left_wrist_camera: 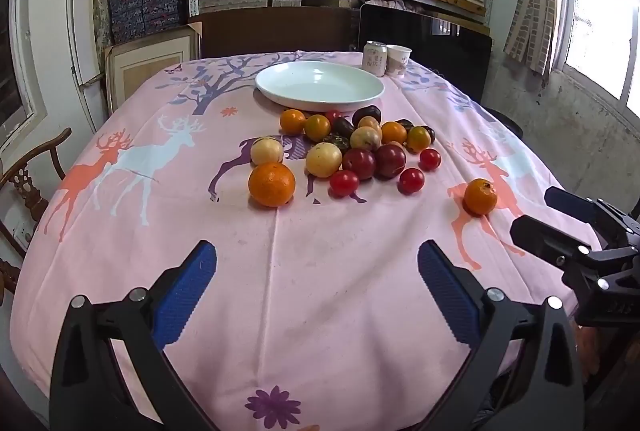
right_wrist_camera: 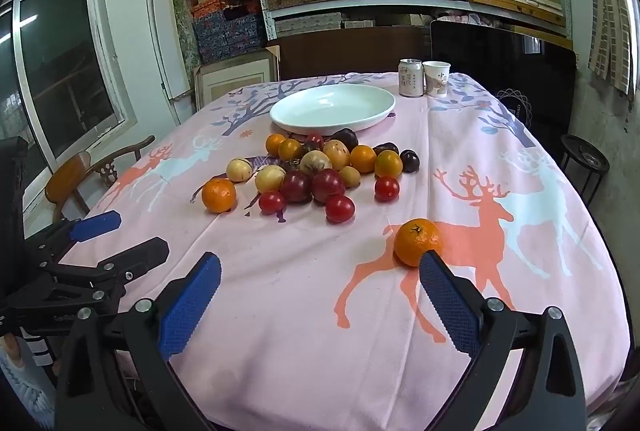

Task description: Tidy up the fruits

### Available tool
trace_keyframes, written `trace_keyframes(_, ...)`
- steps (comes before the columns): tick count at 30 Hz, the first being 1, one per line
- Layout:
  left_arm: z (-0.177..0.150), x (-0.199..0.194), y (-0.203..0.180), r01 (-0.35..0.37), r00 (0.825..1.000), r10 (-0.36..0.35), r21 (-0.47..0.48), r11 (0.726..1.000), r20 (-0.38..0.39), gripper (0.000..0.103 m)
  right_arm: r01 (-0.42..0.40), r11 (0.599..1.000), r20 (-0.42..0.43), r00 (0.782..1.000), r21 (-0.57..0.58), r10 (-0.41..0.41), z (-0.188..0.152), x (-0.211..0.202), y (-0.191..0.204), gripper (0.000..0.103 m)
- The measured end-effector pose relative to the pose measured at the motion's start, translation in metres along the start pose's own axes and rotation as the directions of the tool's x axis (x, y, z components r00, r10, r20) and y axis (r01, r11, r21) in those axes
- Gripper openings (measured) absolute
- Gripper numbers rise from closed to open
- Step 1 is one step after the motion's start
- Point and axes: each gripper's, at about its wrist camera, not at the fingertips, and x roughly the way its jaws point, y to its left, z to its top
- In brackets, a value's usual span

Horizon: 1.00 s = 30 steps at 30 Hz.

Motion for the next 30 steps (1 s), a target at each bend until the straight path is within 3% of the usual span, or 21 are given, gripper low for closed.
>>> trace_keyframes(30, -0.003, -0.007, 0.001, -0.001, 1.000, 0.001, -0.010, 1.000, -0.007, 0.099, 0.011, 1.000, 0.021, 1.000, -0.009, -0.011, 0.000, -0.015, 0.006, 0.100)
